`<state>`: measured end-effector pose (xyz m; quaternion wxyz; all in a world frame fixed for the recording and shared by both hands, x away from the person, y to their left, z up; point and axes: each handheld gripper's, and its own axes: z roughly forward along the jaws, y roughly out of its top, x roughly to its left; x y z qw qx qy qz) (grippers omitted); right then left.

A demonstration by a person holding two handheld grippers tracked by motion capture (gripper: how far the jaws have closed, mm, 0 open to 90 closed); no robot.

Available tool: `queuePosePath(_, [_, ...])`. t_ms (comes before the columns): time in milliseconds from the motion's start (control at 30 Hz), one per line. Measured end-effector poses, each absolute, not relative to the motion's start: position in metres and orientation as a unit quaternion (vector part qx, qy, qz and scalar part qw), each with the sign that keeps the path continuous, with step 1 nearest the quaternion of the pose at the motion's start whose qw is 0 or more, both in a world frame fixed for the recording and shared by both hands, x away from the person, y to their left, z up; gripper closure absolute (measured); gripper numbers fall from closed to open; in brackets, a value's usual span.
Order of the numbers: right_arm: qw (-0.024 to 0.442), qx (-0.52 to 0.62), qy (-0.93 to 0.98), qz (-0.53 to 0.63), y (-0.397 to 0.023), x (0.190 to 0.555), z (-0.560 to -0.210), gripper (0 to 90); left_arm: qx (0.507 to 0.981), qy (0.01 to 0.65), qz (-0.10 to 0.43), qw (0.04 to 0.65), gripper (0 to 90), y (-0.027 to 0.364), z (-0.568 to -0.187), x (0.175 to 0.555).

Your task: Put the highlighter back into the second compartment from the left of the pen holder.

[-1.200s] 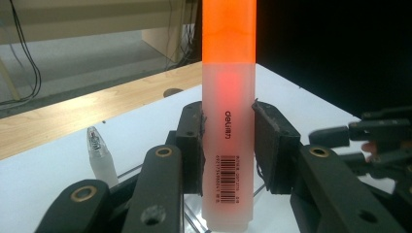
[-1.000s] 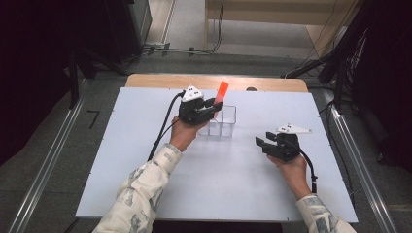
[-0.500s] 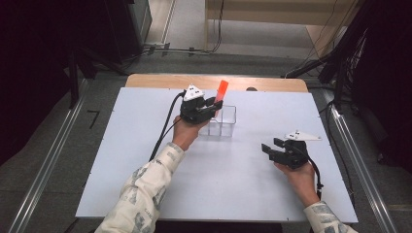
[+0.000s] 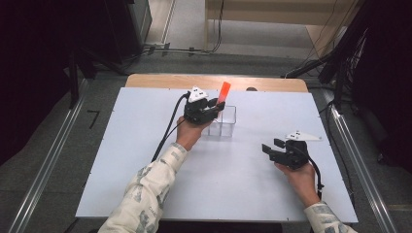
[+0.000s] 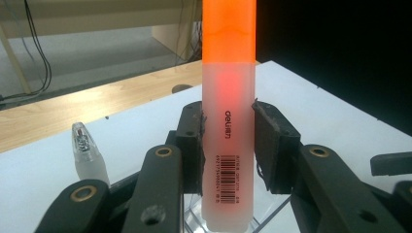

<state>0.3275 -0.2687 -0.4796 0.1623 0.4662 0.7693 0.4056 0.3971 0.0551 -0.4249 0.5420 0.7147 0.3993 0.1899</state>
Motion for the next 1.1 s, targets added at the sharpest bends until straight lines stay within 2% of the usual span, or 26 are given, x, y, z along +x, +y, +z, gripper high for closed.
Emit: queuePosePath(1100, [0.161, 0.467, 0.767, 0.41, -0.269, 0.327, -0.48, 38.2, 0.724, 0.404, 0.221, 0.513, 66.1, 0.055, -0.44, 0.384])
